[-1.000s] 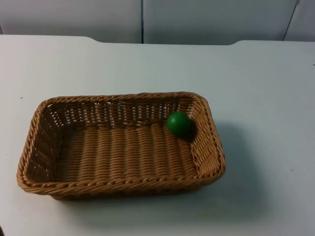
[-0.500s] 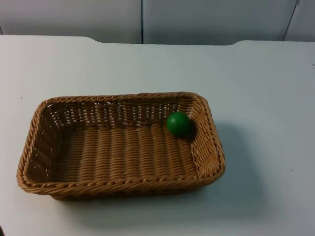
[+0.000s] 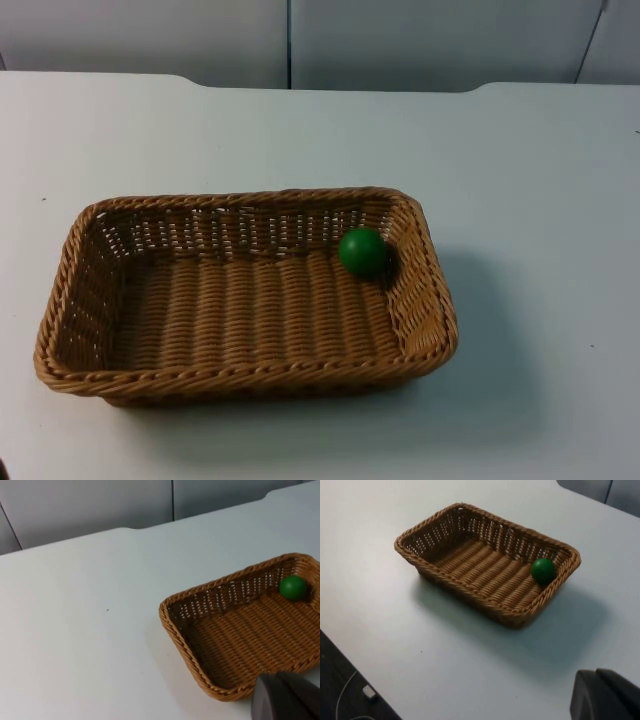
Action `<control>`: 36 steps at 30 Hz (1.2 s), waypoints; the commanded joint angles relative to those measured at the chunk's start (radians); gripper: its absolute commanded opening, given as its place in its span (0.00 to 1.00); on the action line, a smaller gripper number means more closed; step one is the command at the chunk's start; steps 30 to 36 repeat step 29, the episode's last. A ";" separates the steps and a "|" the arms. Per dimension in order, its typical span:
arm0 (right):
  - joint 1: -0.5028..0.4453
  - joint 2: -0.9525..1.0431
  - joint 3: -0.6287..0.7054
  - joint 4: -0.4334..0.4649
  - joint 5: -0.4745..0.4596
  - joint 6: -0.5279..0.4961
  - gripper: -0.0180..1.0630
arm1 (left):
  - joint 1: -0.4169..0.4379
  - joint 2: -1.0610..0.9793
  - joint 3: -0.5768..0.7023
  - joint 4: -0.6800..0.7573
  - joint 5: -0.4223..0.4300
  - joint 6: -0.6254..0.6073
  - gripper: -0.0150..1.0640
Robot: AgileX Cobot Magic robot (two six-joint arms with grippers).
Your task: Pick up the basket with the left hand and place the ball into the basket with the right hand.
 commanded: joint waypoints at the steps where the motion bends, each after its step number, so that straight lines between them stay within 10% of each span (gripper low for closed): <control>1: -0.019 -0.015 0.003 0.005 -0.017 -0.001 0.01 | 0.002 -0.034 0.001 0.022 0.017 -0.026 0.01; 20: -0.553 -0.015 0.003 0.005 -0.026 -0.001 0.01 | 0.002 -0.102 0.028 0.130 0.102 -0.113 0.01; 36: -0.655 -0.015 0.003 0.006 -0.026 -0.001 0.01 | 0.002 -0.102 0.042 0.130 0.082 -0.113 0.01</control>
